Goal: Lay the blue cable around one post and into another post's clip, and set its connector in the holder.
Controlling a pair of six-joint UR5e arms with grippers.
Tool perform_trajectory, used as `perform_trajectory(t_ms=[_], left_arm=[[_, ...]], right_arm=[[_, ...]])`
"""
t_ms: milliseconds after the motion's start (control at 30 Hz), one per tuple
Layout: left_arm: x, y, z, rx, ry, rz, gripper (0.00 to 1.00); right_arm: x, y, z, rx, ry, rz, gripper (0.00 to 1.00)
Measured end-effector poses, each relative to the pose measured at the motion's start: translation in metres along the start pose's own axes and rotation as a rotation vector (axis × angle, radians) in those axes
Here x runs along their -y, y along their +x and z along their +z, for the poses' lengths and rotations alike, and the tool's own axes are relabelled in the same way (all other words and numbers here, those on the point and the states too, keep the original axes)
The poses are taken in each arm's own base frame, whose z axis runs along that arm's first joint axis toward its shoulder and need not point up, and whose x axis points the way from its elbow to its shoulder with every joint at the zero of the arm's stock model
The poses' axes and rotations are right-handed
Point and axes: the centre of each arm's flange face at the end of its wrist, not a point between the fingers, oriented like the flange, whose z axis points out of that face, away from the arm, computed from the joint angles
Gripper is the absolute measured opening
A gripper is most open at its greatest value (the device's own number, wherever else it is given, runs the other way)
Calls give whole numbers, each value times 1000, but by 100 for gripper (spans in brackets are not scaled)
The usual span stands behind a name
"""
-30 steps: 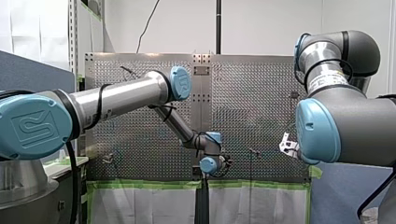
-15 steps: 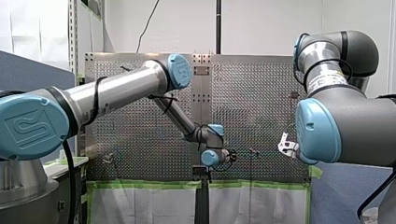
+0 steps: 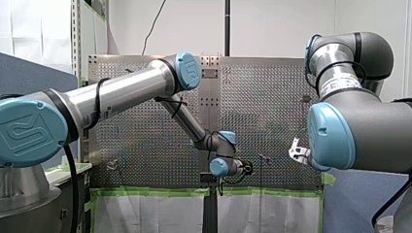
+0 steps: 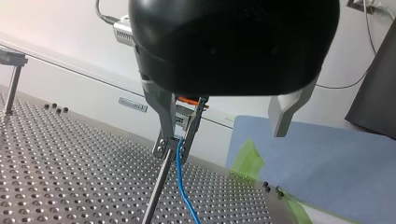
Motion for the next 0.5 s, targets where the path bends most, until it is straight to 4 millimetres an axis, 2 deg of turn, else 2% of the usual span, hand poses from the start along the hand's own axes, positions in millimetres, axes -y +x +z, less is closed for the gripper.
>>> perform_trajectory(t_ms=[500], left_arm=[[29,-2,2,22,31,-17,98]], right_arm=[[9,-1,2,0,15,1,0]])
